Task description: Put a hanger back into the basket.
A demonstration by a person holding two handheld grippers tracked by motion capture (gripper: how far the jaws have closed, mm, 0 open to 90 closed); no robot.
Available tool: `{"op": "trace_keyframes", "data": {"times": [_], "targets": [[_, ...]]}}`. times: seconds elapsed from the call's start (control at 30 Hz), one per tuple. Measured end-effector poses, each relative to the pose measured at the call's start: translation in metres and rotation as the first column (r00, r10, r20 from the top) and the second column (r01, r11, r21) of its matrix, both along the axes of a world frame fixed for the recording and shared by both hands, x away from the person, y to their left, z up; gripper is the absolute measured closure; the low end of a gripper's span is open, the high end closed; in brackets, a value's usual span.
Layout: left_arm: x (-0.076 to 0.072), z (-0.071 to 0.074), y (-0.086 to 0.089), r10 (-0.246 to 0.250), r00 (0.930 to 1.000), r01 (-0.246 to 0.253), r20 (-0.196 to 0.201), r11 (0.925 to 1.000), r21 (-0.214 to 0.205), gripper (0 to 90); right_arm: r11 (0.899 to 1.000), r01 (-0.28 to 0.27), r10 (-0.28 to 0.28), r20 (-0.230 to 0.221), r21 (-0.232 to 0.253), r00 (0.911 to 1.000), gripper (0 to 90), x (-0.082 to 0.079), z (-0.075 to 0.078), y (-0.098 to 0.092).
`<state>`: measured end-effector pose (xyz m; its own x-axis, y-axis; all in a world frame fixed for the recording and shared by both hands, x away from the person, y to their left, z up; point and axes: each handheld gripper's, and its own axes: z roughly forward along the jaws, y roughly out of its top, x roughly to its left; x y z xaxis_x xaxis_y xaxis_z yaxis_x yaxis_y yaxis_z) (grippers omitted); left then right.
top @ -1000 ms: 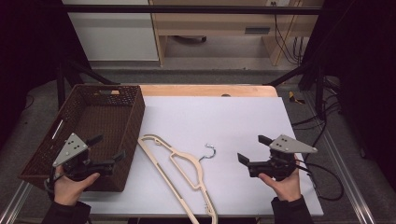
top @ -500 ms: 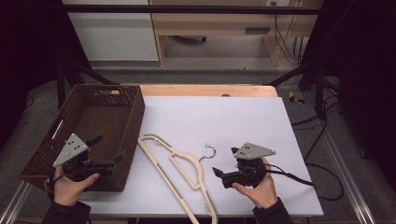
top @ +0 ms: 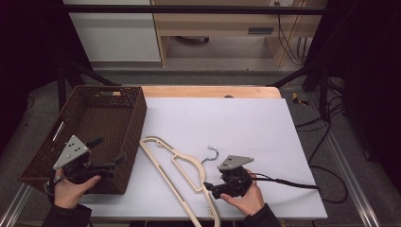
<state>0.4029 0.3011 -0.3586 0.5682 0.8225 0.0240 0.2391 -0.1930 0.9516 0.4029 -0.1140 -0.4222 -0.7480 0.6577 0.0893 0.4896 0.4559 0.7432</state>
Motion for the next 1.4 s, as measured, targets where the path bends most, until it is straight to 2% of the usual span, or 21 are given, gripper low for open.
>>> {"op": "trace_keyframes", "data": {"times": [0.23, 0.3, 0.37, 0.47, 0.6, 0.73, 0.77, 0.83, 0.87, 0.9, 1.03, 1.23, 1.4], "targets": [[0.0, -0.001, -0.002, -0.009, 1.0, 0.009, -0.004, 0.9999, -0.009, 2.7, 0.999, -0.03, 0.028, -0.073, -0.03, 0.997, 35.4, -0.002, -0.018, 0.011], [0.001, -0.002, -0.003, -0.013, 0.9999, 0.013, -0.009, 0.9999, -0.001, 2.7, 0.998, -0.034, 0.029, -0.091, -0.051, 0.9954, 37.5, -0.003, -0.024, 0.013], [0.002, -0.003, -0.004, -0.015, 0.9998, 0.015, -0.012, 0.9998, 0.009, 2.6, 0.997, -0.042, 0.035, -0.104, -0.06, 0.994, 41.8, -0.004, -0.027, 0.015], [0.001, -0.001, -0.003, -0.012, 0.9999, 0.012, -0.007, 0.9999, 0.002, 2.7, 0.996, -0.045, 0.036, -0.11, -0.079, 0.9932, 47.8, -0.004, -0.031, 0.015], [0.001, -0.001, -0.001, -0.007, 1.0, 0.007, -0.005, 1.0, 0.0, 2.7, 0.995, -0.046, 0.032, -0.159, -0.083, 0.9868, 52.1, -0.005, -0.037, 0.019], [0.0, -0.001, -0.002, -0.009, 0.9999, 0.009, -0.005, 1.0, 0.002, 2.7, 0.995, -0.037, 0.018, -0.19, -0.096, 0.9817, 59.8, -0.004, -0.04, 0.021], [0.0, -0.001, -0.002, -0.01, 0.9999, 0.01, -0.006, 0.9999, 0.001, 2.8, 0.993, -0.05, 0.029, -0.19, -0.106, 0.9814, 61.9, -0.004, -0.04, 0.02], [0.0, -0.001, -0.002, -0.009, 0.9999, 0.009, -0.006, 1.0, 0.002, 2.8, 0.994, -0.055, 0.036, -0.2, -0.093, 0.979, 64.0, -0.003, -0.041, 0.02], [0.0, -0.001, -0.002, -0.009, 0.9999, 0.009, -0.008, 1.0, 0.003, 2.8, 0.994, -0.06, 0.038, -0.225, -0.092, 0.9736, 67.0, -0.002, -0.042, 0.021], [0.0, -0.001, -0.002, -0.009, 0.9999, 0.009, -0.008, 1.0, 0.003, 2.8, 0.995, -0.053, 0.03, -0.244, -0.089, 0.9693, 67.5, -0.002, -0.041, 0.021], [0.0, -0.001, -0.003, -0.012, 0.9999, 0.012, -0.008, 0.9999, 0.003, 2.9, 0.995, -0.053, 0.029, -0.261, -0.084, 0.9649, 68.4, -0.001, -0.041, 0.02], [0.0, -0.001, -0.003, -0.011, 0.9999, 0.011, -0.007, 0.9999, 0.003, 3.0, 0.996, -0.037, 0.012, -0.301, -0.077, 0.9534, 69.3, -0.001, -0.039, 0.02], [-0.001, 0.0, -0.003, -0.013, 0.9999, 0.013, -0.003, 0.9999, 0.002, 3.0, 0.996, -0.047, 0.02, -0.302, -0.081, 0.953, 69.5, 0.001, -0.038, 0.018]]}}
